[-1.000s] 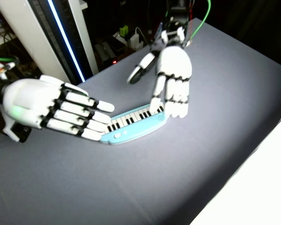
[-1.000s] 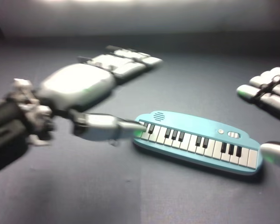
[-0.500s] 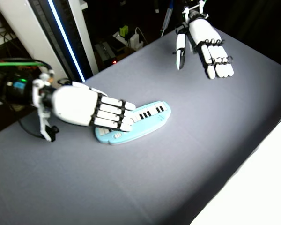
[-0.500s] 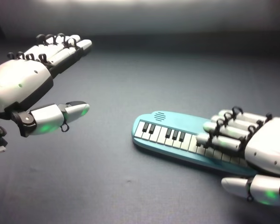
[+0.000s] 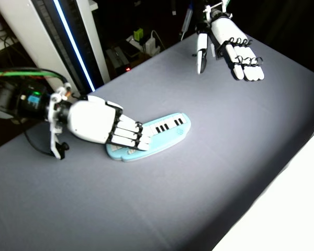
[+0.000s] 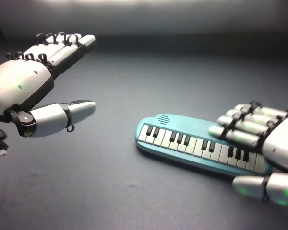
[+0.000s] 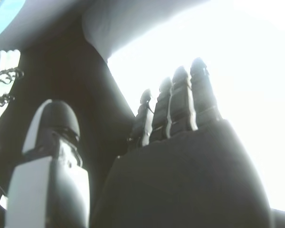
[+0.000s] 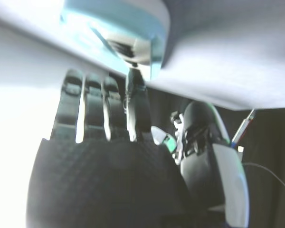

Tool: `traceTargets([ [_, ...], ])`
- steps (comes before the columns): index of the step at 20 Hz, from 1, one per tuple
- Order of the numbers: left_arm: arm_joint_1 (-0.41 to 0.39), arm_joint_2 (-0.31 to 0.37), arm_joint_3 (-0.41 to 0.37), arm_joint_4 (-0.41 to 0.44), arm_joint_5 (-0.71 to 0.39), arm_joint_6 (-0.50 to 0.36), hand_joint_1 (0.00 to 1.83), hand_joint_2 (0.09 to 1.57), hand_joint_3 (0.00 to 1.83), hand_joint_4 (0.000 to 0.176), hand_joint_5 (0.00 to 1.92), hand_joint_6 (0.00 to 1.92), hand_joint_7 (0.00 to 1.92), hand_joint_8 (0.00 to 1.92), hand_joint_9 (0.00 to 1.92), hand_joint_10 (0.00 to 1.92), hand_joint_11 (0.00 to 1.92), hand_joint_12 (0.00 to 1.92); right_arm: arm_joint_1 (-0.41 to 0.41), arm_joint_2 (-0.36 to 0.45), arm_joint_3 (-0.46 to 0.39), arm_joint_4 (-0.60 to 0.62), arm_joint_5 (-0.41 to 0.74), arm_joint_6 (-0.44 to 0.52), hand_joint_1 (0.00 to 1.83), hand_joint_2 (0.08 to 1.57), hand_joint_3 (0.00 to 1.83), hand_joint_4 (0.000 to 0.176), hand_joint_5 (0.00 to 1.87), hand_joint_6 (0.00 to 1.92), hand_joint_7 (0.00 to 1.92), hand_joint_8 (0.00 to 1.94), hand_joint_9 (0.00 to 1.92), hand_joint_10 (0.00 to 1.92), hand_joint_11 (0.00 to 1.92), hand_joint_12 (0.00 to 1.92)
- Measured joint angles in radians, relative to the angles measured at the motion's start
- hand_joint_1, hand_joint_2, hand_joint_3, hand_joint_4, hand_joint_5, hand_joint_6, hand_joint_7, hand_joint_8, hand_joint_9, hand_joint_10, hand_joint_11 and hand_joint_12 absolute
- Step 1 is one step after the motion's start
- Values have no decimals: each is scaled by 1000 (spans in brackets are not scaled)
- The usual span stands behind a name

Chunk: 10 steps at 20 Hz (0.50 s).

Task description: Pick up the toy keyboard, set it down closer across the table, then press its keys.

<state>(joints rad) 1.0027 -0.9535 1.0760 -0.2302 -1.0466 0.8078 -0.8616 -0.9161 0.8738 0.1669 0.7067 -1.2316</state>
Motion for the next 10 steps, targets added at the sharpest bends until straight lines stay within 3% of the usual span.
traceTargets([
  [2,8,0,0,3,-7,0,422,1294,7,96,0,0,0,0,0,0,0,0,-24,15,-7,4,34,0,0,1383,19,10,0,0,0,0,0,0,0,0],
  [3,8,0,0,3,-3,0,420,1301,8,92,0,0,0,0,0,0,0,0,-44,15,-10,10,33,0,0,1355,4,22,102,42,0,0,0,0,0,0],
  [4,8,0,0,0,-3,0,420,1301,8,92,0,0,0,0,0,0,0,0,-60,13,-12,19,25,0,0,1355,4,22,102,42,0,0,0,0,0,0],
  [5,8,0,0,-8,-3,0,409,1303,7,90,0,0,0,0,0,0,0,0,-77,12,-12,24,15,0,0,1327,0,53,229,39,0,0,0,0,0,0],
  [6,8,0,0,-13,-2,0,411,1306,8,79,0,0,0,0,0,0,0,0,-92,12,-11,33,11,0,0,1313,0,34,375,35,0,0,0,0,0,0],
  [8,8,0,0,-10,-2,0,428,1304,5,88,0,0,0,0,0,0,0,0,-97,12,-7,44,23,2,0,1293,0,3,501,29,0,0,0,0,0,0],
  [9,8,0,0,-8,-4,0,455,1310,6,96,0,0,0,0,0,0,0,0,-95,12,-6,44,37,1,0,1279,0,0,504,20,0,0,0,0,0,0],
  [10,8,0,0,-6,-6,0,458,1308,4,85,0,0,0,0,0,0,0,0,-95,12,-6,45,45,0,0,1270,0,27,381,0,0,0,0,0,0,0],
])
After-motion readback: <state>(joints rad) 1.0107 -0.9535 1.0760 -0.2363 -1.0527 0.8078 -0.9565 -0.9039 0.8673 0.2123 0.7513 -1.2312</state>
